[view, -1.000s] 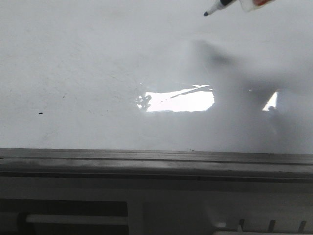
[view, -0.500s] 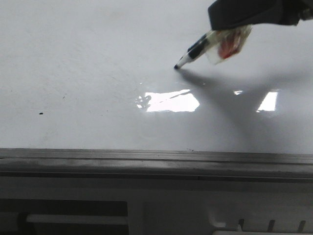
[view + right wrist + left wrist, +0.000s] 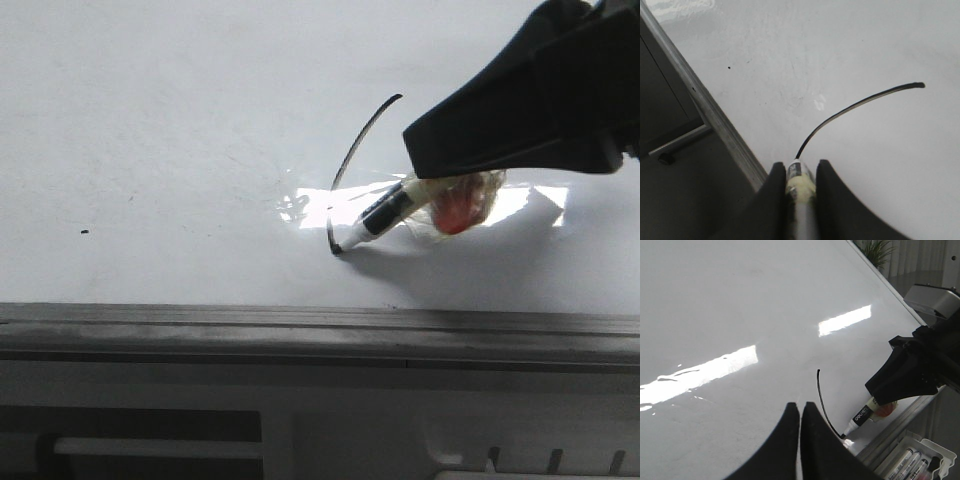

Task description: Write number 6 on whiteboard

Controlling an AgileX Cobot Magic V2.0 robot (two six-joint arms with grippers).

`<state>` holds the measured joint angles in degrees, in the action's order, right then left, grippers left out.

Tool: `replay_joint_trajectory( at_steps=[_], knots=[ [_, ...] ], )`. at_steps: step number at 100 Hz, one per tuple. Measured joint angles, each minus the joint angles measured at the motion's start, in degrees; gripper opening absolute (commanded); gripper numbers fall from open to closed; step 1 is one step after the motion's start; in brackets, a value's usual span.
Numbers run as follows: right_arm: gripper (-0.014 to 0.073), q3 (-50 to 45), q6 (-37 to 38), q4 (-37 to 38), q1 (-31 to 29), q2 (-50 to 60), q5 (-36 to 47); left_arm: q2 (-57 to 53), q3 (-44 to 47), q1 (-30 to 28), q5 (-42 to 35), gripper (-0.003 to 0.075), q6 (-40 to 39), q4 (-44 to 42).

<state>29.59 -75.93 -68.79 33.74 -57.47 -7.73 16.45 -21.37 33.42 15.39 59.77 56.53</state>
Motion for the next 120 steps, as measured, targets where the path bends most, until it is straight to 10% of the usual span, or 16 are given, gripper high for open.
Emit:
replay_joint_trajectory(
  at_steps=[93,120],
  knots=[
    [-0.0071,4.1,0.1,0.0,0.1,-2.2,3.6,0.0,0.0,0.0,0.1,-0.0019,0.0,0.1],
    [-0.0071,5.3,0.1,1.2,-0.1,7.0,-11.0,0.1,0.0,0.0,2.1,0.0077,-0.1,0.2]
  ],
)
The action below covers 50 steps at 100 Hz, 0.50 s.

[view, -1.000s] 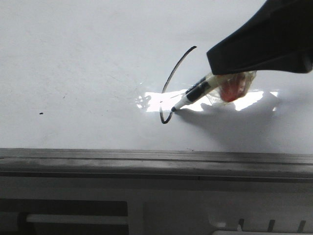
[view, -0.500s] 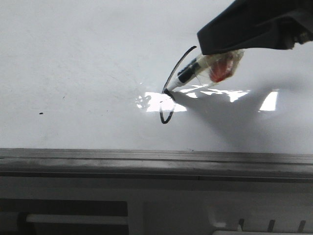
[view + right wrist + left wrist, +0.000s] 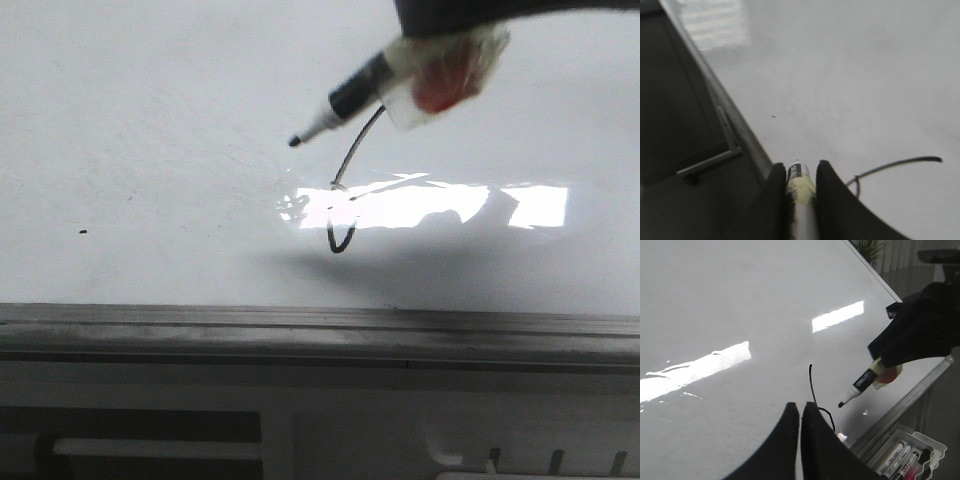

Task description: Write number 6 on whiteboard

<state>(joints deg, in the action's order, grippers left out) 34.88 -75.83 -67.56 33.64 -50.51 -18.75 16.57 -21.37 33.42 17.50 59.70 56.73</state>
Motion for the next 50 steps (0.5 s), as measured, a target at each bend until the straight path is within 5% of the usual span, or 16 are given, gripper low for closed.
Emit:
replay_joint_trajectory(
  at_steps=[19,50],
  knots=[
    [-0.0071,0.2,-0.1,2.1,0.0,4.0,-9.4,6.0,-0.7,0.0,4.0,0.0405,0.0,-0.1],
    [-0.0071,0.2,-0.1,4.1,0.0,3.6,-12.9,28.6,-12.4,0.0,20.2,0.04,9.6,-0.7]
  ],
)
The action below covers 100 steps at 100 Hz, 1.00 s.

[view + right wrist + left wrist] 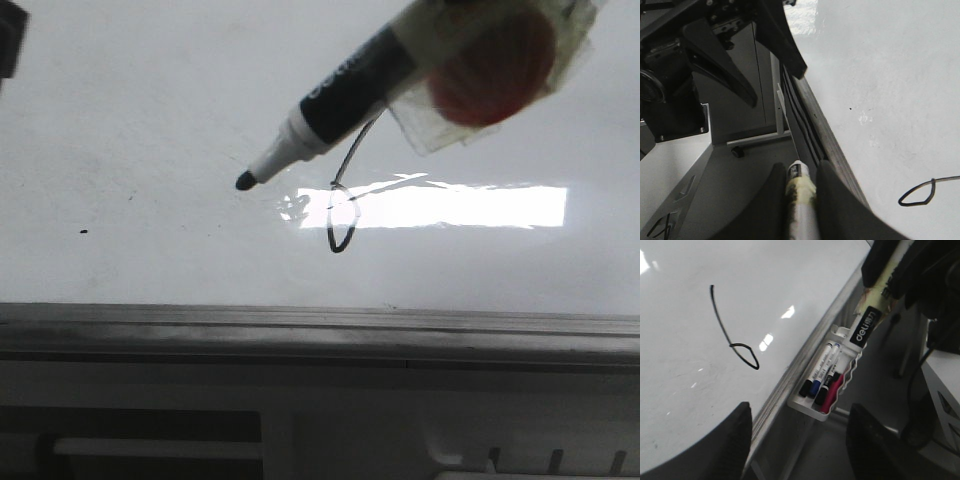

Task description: Write number 6 on whiteboard

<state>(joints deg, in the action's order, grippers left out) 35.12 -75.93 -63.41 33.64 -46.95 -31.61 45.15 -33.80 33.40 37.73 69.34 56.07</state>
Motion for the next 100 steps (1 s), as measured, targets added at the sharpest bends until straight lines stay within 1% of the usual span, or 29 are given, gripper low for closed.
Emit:
replay_joint_trajectory(
  at_steps=[17,27,49,64,87,94,100],
  knots=[
    [-0.0071,0.0,0.0,1.6,0.0,-0.3,-1.6,10.6,-7.2,0.1,6.7,0.04,5.6,-0.1],
    [-0.0071,0.0,0.0,2.6,0.0,-0.3,-2.7,15.5,-10.9,2.0,8.7,0.04,7.1,-0.3],
    [-0.0071,0.4,0.0,3.5,0.0,-0.3,-3.5,23.8,-15.6,9.6,8.5,0.04,9.3,-0.9],
    [-0.0071,0.7,0.0,3.6,0.0,-0.3,-3.5,28.0,-15.8,11.2,6.8,0.0393,9.5,-0.9],
    [-0.0071,0.7,0.0,4.3,0.0,-0.4,-3.5,30.5,-15.8,11.2,5.9,0.0286,9.7,1.3],
    [-0.0071,0.7,0.0,4.4,0.0,-0.8,-3.1,30.8,-15.8,11.2,5.9,0.0227,10.0,1.7],
    [-0.0071,0.7,0.0,4.6,0.0,-1.0,-2.8,31.1,-15.8,11.2,6.2,0.0144,10.0,1.8]
  ],
)
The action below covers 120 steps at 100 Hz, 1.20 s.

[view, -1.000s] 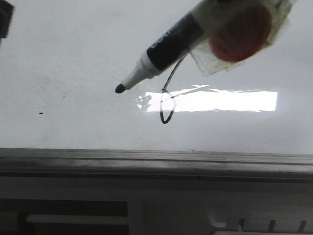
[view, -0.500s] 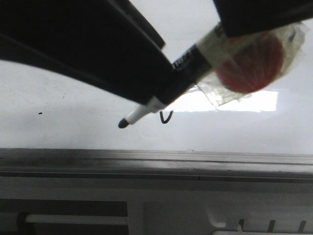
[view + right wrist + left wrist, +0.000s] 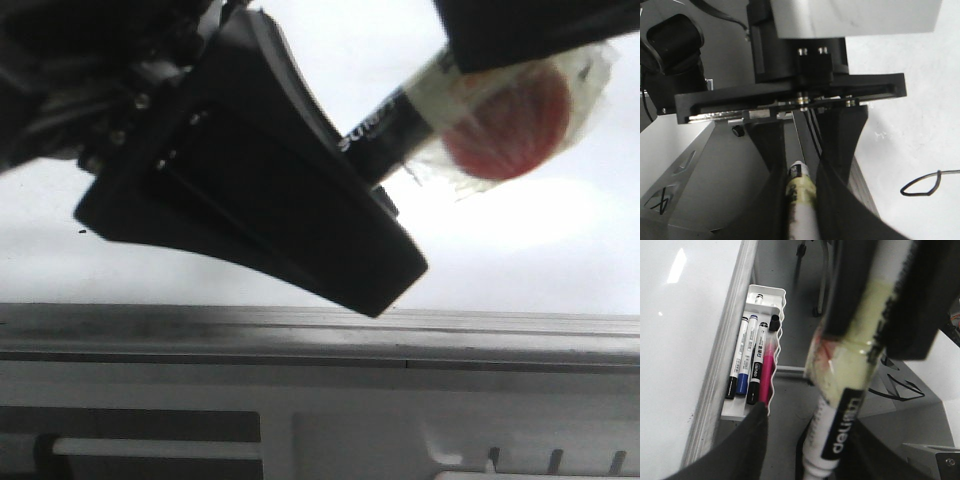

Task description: Write number 6 on whiteboard

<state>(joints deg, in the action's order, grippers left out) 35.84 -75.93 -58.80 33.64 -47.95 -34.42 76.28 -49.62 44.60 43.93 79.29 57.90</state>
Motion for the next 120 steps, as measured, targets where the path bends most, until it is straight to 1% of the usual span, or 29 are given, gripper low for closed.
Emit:
replay_joint_trajectory(
  at_steps=[10,28,33,40,42,44,47,48,52,57,62,65,77,83,89,96,98,100,101,103,104,105,108,109,120],
  knots=[
    [-0.0071,0.0,-0.1,0.1,0.0,-0.1,0.4,0.1,0.0,0.2,0.4,-0.0022,0.0,0.1],
    [-0.0069,0.1,-0.1,0.1,-0.3,-0.3,-0.1,0.1,0.0,0.2,1.2,-0.0019,0.8,0.1],
    [-0.0042,0.2,-0.1,0.1,-0.3,-0.4,-0.4,0.1,0.0,0.2,1.4,-0.0019,0.8,0.1],
    [0.006,0.2,-0.1,0.1,-0.3,-0.4,-0.8,0.2,0.0,0.2,1.9,-0.0019,0.9,0.1],
    [0.0106,0.2,-0.1,0.1,-0.3,-0.4,-0.9,0.2,0.0,0.2,2.2,-0.0019,0.9,0.2],
    [0.0176,0.2,-0.1,0.1,-0.3,-0.4,-1.1,0.2,0.0,0.2,2.4,-0.0019,0.9,0.2],
    [0.0231,0.2,-0.1,0.1,-0.3,-0.4,-1.2,0.2,0.0,0.2,2.8,-0.0019,0.9,0.5],
    [0.0269,0.2,-0.1,0.1,-0.3,-0.4,-1.3,0.2,0.0,0.2,2.8,-0.0019,0.9,0.6],
    [0.0373,0.2,0.3,0.0,-0.3,-0.4,-1.5,0.2,0.0,0.2,3.0,-0.0019,0.9,0.8],
    [0.0467,0.2,0.7,0.0,-0.3,-0.4,-1.6,0.2,0.0,0.2,3.0,-0.0019,0.8,1.0],
    [0.0521,0.2,1.1,-0.2,-0.3,-0.4,-1.5,0.2,0.0,0.2,3.2,-0.0019,0.3,1.4],
    [0.053,0.2,1.3,-0.2,-0.3,-0.4,-1.1,0.2,0.0,0.2,3.2,-0.0019,-0.2,1.7],
    [0.0499,0.2,1.7,-0.2,-0.5,1.4,1.1,-0.4,0.3,0.1,2.2,-0.0019,-2.0,2.1],
    [0.0459,0.2,2.0,-0.2,-1.2,3.4,1.9,-1.5,1.5,0.1,0.2,-0.0019,-3.1,2.5],
    [0.0406,0.2,2.4,-0.1,-2.4,5.5,2.5,-3.0,3.0,0.1,-3.7,-0.0019,-5.0,2.9],
    [0.0281,0.2,3.7,1.0,-4.1,8.4,3.6,-4.9,5.2,0.1,-8.4,-0.0019,-6.7,4.6],
    [0.0212,0.2,4.4,1.4,-4.5,9.2,4.1,-5.5,5.7,0.1,-9.8,-0.0019,-7.1,5.4],
    [0.0174,0.2,5.3,2.1,-5.1,10.0,4.3,-5.9,6.5,0.1,-11.6,-0.0019,-7.6,6.5],
    [0.0135,0.2,5.6,2.6,-5.5,10.5,4.4,-6.3,7.1,0.1,-12.2,-0.0019,-7.8,7.0],
    [0.0095,0.2,6.4,3.3,-6.1,11.0,4.4,-6.8,7.9,0.1,-14.4,-0.0019,-8.1,8.4],
    [0.0034,0.2,6.7,3.5,-6.3,11.5,4.4,-6.9,8.2,0.1,-15.3,-0.0019,-8.2,9.5],
    [0.0034,0.2,7.3,3.8,-6.5,11.8,4.2,-7.2,8.5,0.1,-16.8,-0.0019,-8.4,10.0],
    [-0.0062,0.2,8.5,5.1,-7.4,13.1,4.1,-7.8,9.8,0.1,-19.9,-0.0019,-8.7,12.5],
    [-0.0075,0.2,8.8,5.4,-7.6,13.3,3.9,-7.9,10.1,0.1,-21.4,-0.0019,-8.8,13.7],
    [-0.0064,0.2,12.0,9.1,-10.2,14.9,2.8,-8.7,13.4,1.1,-32.5,-0.0019,-9.3,23.2]
  ],
)
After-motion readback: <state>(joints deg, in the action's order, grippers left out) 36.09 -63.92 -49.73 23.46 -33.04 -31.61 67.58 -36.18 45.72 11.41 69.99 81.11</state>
